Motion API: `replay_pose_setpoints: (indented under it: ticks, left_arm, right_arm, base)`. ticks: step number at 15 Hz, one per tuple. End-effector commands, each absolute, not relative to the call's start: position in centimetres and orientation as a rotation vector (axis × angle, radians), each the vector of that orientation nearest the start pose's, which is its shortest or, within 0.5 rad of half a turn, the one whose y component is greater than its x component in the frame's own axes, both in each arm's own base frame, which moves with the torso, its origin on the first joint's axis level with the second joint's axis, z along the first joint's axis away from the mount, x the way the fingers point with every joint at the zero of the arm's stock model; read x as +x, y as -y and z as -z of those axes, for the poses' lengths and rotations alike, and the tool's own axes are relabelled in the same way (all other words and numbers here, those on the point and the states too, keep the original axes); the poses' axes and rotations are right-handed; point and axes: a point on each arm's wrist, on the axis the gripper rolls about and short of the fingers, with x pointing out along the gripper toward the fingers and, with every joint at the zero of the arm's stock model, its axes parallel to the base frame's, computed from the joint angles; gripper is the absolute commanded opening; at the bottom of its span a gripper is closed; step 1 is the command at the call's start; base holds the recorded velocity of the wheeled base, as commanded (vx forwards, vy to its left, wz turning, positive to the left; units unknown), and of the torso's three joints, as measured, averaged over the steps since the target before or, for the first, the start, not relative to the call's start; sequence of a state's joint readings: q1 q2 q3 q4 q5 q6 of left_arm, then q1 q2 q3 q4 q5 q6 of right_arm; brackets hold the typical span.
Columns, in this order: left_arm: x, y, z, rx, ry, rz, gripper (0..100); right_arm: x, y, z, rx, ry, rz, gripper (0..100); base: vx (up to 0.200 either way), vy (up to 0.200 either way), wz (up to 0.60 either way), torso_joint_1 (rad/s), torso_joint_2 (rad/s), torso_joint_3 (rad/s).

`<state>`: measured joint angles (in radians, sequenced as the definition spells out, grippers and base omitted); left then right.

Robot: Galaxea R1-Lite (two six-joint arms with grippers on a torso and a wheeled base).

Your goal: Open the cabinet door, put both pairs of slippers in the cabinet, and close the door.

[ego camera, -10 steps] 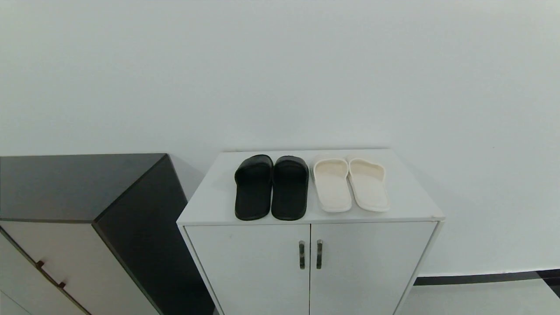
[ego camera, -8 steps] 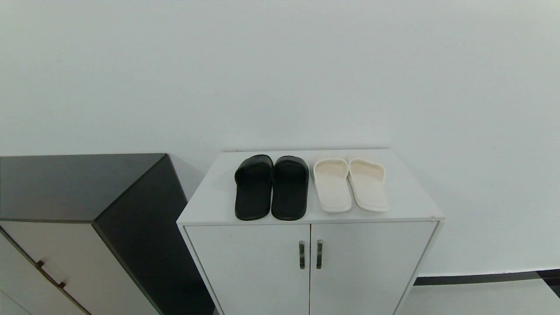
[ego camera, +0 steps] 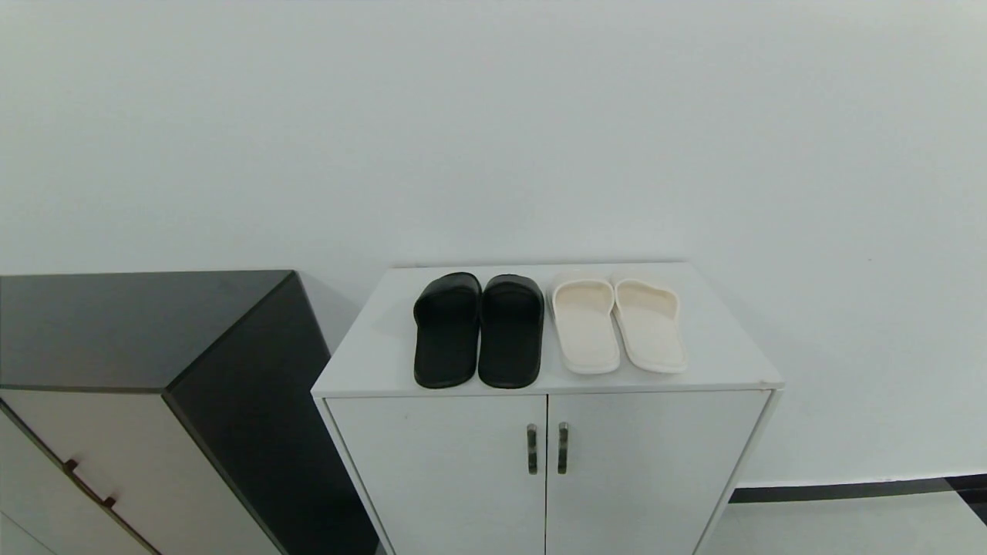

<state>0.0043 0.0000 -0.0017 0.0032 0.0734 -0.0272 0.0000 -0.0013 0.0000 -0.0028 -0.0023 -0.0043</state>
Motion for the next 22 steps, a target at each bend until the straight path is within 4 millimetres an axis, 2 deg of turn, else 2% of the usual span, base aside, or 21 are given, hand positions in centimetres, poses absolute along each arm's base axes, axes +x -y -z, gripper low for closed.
replay_pose_setpoints:
  ticks: [1, 2, 3, 4, 6, 8, 11, 13, 16, 17, 18, 22]
  left_arm:
    - [-2.3, -0.2, -7.6, -0.027, -0.002, -0.078, 0]
    - [-2.3, -0.2, -7.6, -0.027, -0.002, -0.078, 0]
    - [-2.3, -0.2, -7.6, -0.027, -0.002, -0.078, 0]
    - [-2.3, -0.2, -7.6, -0.027, -0.002, -0.078, 0]
    - [-2.3, -0.2, -7.6, -0.027, -0.002, -0.078, 0]
    - [-2.3, -0.2, -7.6, -0.027, -0.002, -0.078, 0]
    - [-2.3, -0.2, -7.6, -0.026, -0.002, -0.077, 0]
    - [-2.3, -0.2, -7.6, -0.026, -0.001, -0.077, 0]
    - [-2.3, -0.2, -7.6, -0.026, -0.002, -0.077, 0]
    - [-2.3, -0.2, -7.6, -0.026, -0.002, -0.077, 0]
    - [-2.3, -0.2, -7.6, -0.026, -0.002, -0.077, 0]
    - [-2.3, -0.2, -7.6, -0.026, -0.002, -0.077, 0]
  right_arm:
    - [-2.3, 0.0, -7.6, -0.006, 0.008, 0.0, 100]
    - [-3.6, -0.1, -12.9, 0.087, 0.215, -0.074, 100]
    - [-3.7, -0.3, -16.2, 0.141, 0.217, -0.136, 100]
    - [-2.5, -0.4, -17.1, 0.132, 0.131, -0.182, 100]
    - [2.4, -0.7, -17.5, 0.13, -0.131, -0.287, 100]
    - [6.5, -1.0, -18.1, 0.14, -0.22, -0.336, 100]
    - [11.0, -3.1, -19.3, 0.174, -0.268, -0.47, 100]
    - [13.6, -5.5, -20.7, 0.225, -0.303, -0.501, 100]
    - [17.0, -9.8, -21.3, 0.219, -0.344, -0.481, 100]
    - [17.0, -9.8, -21.3, 0.219, -0.344, -0.481, 100]
    - [19.7, -12.8, -21.1, 0.208, -0.357, -0.418, 100]
    - [24.7, -17.9, -21.1, 0.186, -0.327, -0.338, 100]
  base:
    - [0.0, 0.0, 0.0, 0.0, 0.0, 0.0]
    - [0.0, 0.0, 0.0, 0.0, 0.0, 0.0]
    - [0.0, 0.0, 0.0, 0.0, 0.0, 0.0]
    - [0.0, 0.0, 0.0, 0.0, 0.0, 0.0]
    - [0.0, 0.0, 0.0, 0.0, 0.0, 0.0]
    - [0.0, 0.0, 0.0, 0.0, 0.0, 0.0]
    - [0.0, 0.0, 0.0, 0.0, 0.0, 0.0]
    - [0.0, 0.0, 0.0, 0.0, 0.0, 0.0]
    - [0.0, 0.0, 0.0, 0.0, 0.0, 0.0]
    - [0.0, 0.0, 0.0, 0.0, 0.0, 0.0]
    - [0.0, 0.0, 0.0, 0.0, 0.0, 0.0]
    - [0.0, 0.0, 0.0, 0.0, 0.0, 0.0]
